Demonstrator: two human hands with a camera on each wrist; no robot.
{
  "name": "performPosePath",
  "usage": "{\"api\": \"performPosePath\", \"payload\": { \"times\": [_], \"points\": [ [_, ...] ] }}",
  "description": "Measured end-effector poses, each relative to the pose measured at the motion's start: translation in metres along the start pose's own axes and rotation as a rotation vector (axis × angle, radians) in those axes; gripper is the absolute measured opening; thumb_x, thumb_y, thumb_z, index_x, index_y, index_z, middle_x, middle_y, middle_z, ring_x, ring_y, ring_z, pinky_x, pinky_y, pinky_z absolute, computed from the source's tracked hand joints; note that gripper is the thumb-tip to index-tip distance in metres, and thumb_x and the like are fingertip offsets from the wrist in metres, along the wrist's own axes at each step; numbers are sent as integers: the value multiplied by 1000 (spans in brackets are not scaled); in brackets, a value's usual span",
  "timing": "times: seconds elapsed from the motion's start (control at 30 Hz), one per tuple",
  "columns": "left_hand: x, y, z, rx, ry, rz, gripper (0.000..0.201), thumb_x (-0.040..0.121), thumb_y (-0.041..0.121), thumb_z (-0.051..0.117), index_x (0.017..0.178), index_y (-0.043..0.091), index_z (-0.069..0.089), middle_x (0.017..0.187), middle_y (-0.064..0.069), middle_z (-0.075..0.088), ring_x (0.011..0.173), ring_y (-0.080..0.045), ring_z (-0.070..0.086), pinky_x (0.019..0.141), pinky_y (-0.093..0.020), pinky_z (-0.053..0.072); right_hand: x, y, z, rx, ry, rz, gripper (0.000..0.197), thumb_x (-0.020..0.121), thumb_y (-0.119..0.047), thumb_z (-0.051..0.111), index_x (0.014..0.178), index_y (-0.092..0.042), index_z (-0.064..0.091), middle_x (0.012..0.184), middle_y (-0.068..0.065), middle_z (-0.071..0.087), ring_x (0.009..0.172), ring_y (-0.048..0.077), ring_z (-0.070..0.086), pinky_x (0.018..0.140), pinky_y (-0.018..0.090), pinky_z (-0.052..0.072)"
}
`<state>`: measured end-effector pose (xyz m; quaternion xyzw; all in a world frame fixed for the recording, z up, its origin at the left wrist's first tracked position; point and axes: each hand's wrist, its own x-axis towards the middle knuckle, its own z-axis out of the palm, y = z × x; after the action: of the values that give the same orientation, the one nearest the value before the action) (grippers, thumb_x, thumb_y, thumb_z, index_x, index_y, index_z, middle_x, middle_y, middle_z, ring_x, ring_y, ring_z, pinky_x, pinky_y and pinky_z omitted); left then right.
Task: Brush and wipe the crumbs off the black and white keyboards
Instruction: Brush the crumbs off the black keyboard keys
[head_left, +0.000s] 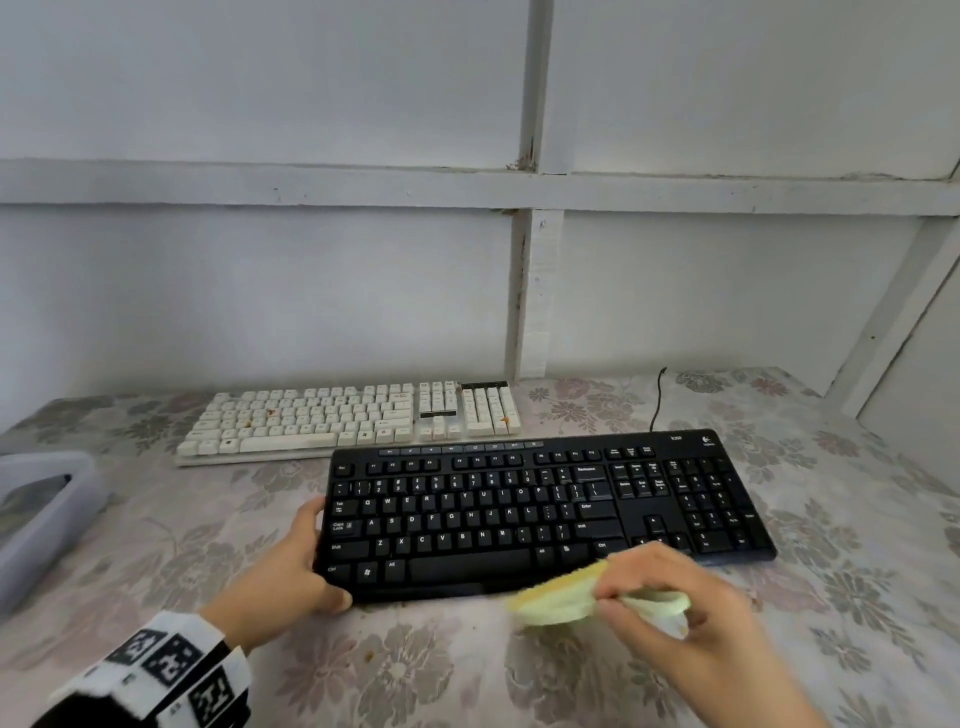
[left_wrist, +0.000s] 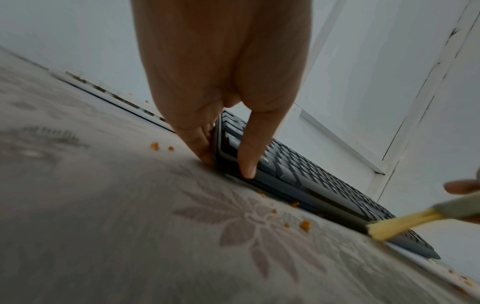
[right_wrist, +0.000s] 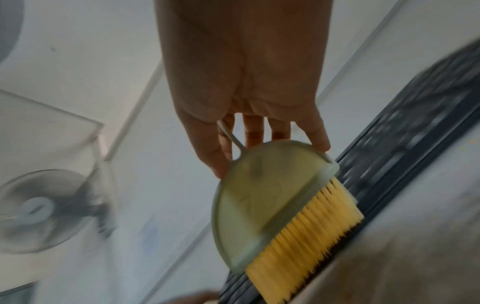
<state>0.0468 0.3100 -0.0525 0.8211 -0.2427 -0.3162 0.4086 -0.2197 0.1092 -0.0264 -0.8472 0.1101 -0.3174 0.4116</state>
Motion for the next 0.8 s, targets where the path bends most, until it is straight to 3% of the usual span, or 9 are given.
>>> {"api": "performPosePath", "payload": {
  "times": [0.1, 0.23, 0.3, 0.43, 0.5, 0.57, 0.6, 0.7, 0.8],
  "points": [
    [2, -1, 1, -18, 9, -1, 102, 67, -9, 67, 143, 31, 12, 109, 7, 60, 101, -13, 58, 92, -36, 47, -6, 14, -40, 64, 162, 89, 32, 66, -62, 70, 72, -31, 72, 80, -6, 69, 79, 10, 65, 69, 11, 49],
    [3, -1, 2, -43, 10, 2, 100, 71, -15, 64, 143, 31, 13, 108, 7, 61, 101, -12, 58, 88, -34, 47, -14, 33, -69, 39, 278, 175, 20, 66, -45, 80, 72, -27, 74, 81, -6, 70, 78, 2, 64, 71, 5, 46],
    [3, -1, 3, -59, 8, 0, 99, 71, -16, 63, 142, 30, 14, 109, 5, 61, 100, -13, 59, 84, -32, 47, -17, 39, -82, -32, 330, 233, 10, 70, -26, 81, 74, -28, 72, 81, -9, 69, 79, 2, 63, 70, 3, 44],
    [5, -4, 2, -64, 15, 9, 98, 70, -15, 65, 142, 31, 16, 110, 1, 61, 101, -16, 59, 81, -31, 48, -18, 44, -94, -55, 325, 254, 20, 70, -6, 74, 75, -25, 71, 83, -8, 69, 81, 5, 63, 69, 4, 44],
    [6, -5, 1, -70, 16, 9, 97, 70, -17, 64, 140, 30, 17, 110, -1, 62, 101, -16, 60, 78, -30, 49, -19, 52, -100, -98, 374, 245, 18, 75, -9, 74, 77, -27, 70, 81, -9, 68, 79, 8, 61, 64, 7, 44],
    [8, -6, 1, -76, 16, 1, 96, 69, -19, 64, 139, 28, 19, 109, -3, 62, 100, -17, 61, 76, -29, 49, -20, 57, -109, -157, 449, 242, 11, 73, -37, 73, 81, -32, 69, 82, -12, 67, 79, 10, 59, 64, 14, 45],
    [9, -6, 0, -69, 17, -5, 96, 69, -19, 65, 140, 27, 19, 109, -4, 62, 100, -18, 61, 76, -29, 49, -22, 65, -114, -195, 460, 235, 11, 74, -40, 73, 82, -34, 68, 83, -14, 66, 80, 9, 59, 67, 16, 44],
    [12, -5, -1, -44, 23, -23, 96, 68, -18, 67, 140, 26, 21, 107, -7, 62, 98, -20, 62, 74, -29, 50, -26, 80, -128, -227, 456, 266, 28, 78, -7, 72, 82, -34, 67, 85, -12, 66, 82, 12, 59, 70, 26, 46],
    [13, -4, -1, -28, 46, -35, 95, 67, -18, 69, 139, 24, 24, 104, -9, 61, 94, -22, 62, 71, -29, 49, -29, 91, -137, -262, 469, 313, 21, 80, -11, 71, 86, -31, 66, 82, -11, 65, 75, 14, 60, 66, 32, 46]
  ]
}}
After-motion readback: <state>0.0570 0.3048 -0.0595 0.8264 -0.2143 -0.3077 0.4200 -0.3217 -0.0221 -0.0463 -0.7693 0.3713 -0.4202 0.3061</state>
